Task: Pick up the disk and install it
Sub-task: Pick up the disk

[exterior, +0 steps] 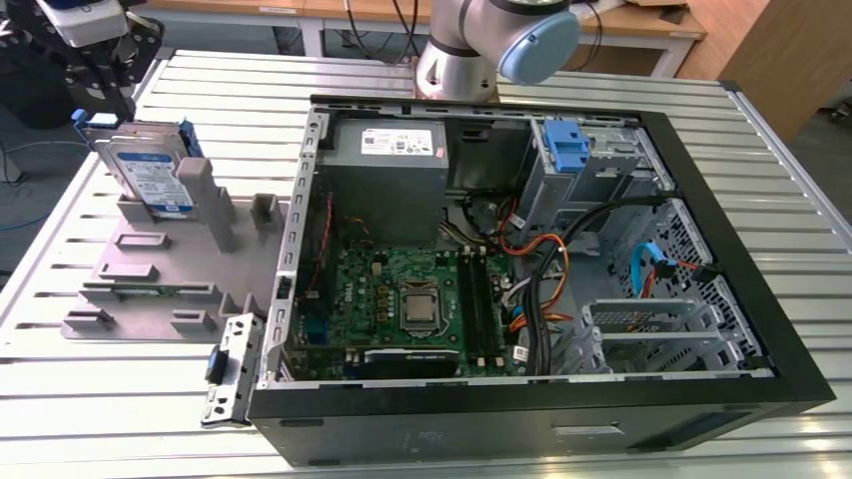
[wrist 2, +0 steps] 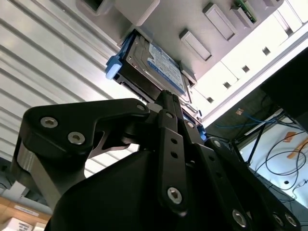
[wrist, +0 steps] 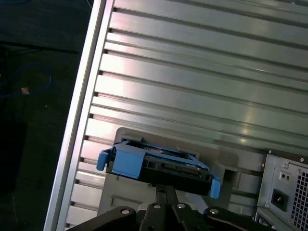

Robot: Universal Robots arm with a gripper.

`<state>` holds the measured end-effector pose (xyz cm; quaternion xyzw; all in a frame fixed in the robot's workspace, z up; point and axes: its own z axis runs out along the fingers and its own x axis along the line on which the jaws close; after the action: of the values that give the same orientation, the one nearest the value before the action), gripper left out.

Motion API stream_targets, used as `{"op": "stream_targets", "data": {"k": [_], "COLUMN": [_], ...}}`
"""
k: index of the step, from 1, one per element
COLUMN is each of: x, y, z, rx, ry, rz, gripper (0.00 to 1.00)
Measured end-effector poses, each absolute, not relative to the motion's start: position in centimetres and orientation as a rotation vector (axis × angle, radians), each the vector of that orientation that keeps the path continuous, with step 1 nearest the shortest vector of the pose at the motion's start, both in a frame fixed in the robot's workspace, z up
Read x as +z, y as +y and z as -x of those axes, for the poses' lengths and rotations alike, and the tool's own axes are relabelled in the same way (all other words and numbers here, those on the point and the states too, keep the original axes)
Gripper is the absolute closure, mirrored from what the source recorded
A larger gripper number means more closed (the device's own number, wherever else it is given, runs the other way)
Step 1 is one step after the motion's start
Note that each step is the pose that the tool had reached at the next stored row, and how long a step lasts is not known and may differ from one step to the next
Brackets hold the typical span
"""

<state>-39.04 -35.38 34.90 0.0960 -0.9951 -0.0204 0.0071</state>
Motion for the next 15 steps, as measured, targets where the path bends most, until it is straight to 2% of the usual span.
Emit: {"op": "stream_targets", "data": {"k": [15], "x": [34.9], "y": [-35.38], "z": [39.04], "rx": [-0.063], "ry": [-3.104], "rz": [-0.365], "gripper": [0.89]}}
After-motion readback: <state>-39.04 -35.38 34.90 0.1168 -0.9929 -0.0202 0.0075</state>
